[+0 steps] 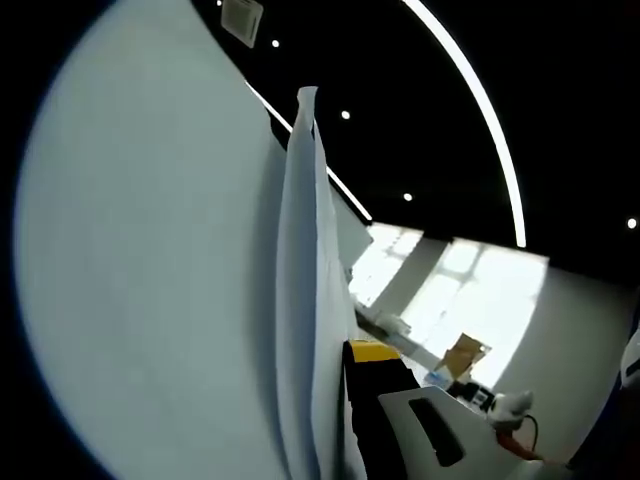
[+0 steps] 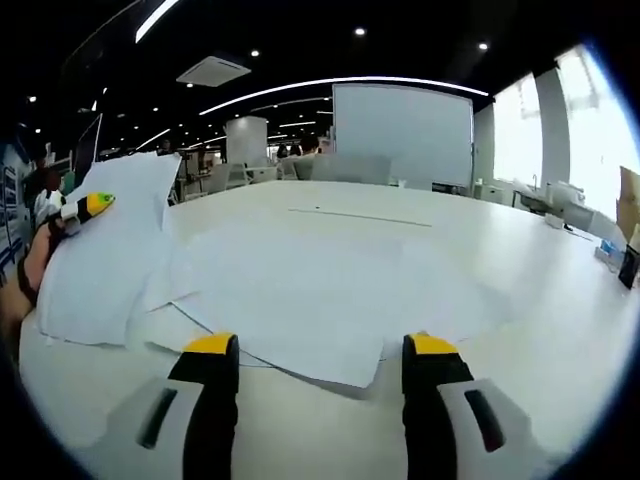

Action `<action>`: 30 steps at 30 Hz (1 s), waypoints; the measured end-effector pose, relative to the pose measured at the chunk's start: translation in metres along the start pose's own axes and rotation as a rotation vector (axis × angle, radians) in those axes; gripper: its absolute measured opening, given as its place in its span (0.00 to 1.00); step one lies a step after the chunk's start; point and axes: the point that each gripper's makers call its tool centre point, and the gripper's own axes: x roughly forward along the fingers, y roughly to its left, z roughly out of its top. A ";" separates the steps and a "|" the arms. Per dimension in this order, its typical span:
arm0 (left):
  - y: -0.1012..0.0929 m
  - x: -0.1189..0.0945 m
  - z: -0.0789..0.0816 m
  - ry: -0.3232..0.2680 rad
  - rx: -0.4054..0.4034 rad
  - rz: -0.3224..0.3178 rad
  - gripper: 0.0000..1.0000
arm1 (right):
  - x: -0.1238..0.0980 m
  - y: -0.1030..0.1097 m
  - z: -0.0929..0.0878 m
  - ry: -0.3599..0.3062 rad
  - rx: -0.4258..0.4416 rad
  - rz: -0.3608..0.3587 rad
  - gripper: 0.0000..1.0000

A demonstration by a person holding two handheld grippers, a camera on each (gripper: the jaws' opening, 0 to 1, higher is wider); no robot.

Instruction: Organize the stack of printing papers by aligning and flattening the scattered papers on the table

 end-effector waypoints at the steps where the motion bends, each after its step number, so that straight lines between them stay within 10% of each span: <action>1: 0.000 0.000 0.000 0.000 0.000 0.000 0.06 | 0.000 0.000 0.000 0.000 0.000 0.000 0.61; 30: 0.002 -0.001 0.002 -0.004 -0.004 0.003 0.06 | 0.003 -0.003 0.000 -0.001 -0.006 0.021 0.50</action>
